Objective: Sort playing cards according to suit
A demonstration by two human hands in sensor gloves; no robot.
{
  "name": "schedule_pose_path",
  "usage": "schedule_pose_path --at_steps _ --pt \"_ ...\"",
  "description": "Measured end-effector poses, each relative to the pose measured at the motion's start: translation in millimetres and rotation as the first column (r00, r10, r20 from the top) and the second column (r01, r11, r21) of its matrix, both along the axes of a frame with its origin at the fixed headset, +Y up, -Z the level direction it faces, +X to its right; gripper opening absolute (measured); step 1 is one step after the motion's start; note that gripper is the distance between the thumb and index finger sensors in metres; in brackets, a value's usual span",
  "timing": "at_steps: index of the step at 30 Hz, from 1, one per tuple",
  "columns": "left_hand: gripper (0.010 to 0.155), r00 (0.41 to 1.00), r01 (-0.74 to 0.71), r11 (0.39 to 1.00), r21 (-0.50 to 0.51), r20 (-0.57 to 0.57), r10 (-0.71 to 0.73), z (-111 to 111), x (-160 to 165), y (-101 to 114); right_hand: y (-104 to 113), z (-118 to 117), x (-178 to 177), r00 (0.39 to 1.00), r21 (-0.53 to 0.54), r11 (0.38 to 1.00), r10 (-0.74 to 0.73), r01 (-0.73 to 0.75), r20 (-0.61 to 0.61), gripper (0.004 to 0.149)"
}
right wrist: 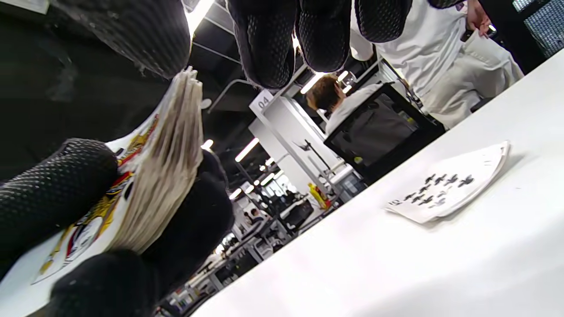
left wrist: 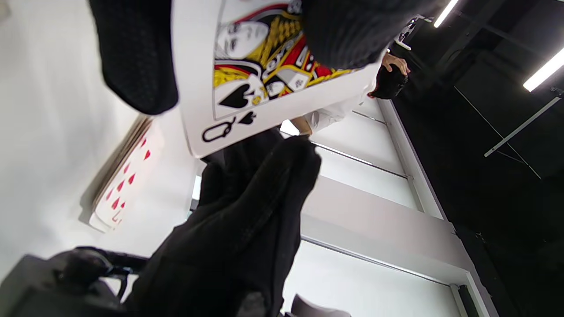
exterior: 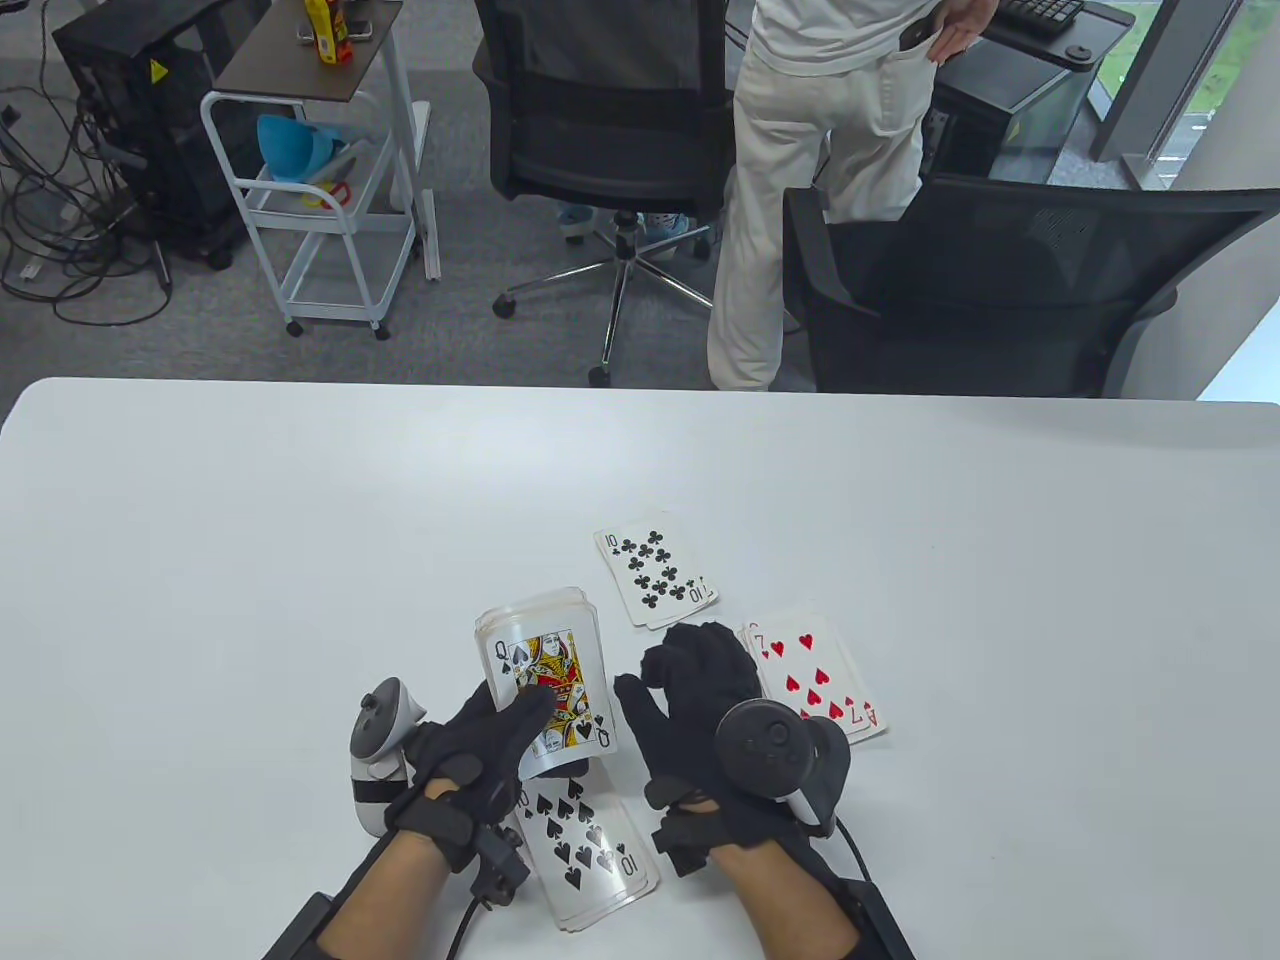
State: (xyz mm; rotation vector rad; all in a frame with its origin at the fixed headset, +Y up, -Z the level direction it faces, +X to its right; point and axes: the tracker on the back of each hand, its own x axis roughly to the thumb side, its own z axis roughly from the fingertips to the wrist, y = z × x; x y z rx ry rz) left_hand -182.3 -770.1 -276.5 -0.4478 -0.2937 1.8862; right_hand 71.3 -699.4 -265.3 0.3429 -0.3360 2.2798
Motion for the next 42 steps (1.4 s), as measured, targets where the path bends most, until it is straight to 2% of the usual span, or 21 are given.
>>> schedule_pose_path --at_steps 11,21,30,36,42 --pt "0.058 0.997 0.068 0.997 0.032 0.023 -0.068 -0.9 0.1 -0.9 -1.1 2.8 -5.7 0.999 0.035 0.999 -0.004 0.005 -0.034 0.061" --pt "0.058 0.984 0.167 0.982 0.092 0.044 -0.172 1.2 7.1 3.0 0.3 8.9 -8.4 0.998 0.104 0.994 0.026 -0.032 0.056 0.060" --pt "0.058 0.985 0.160 0.985 0.071 0.047 -0.164 2.2 8.7 1.9 -0.6 8.8 -9.0 0.998 0.114 0.993 -0.047 0.042 0.036 0.048" --pt "0.061 0.988 0.139 0.988 0.065 0.057 -0.143 2.7 8.6 2.5 -1.7 5.5 -5.2 0.993 0.071 0.991 -0.115 0.114 0.004 0.043" --pt "0.060 0.993 0.095 0.995 0.016 0.066 -0.096 1.0 5.7 -1.6 -0.1 4.3 -2.6 0.992 0.087 0.988 -0.127 0.127 -0.005 0.039"
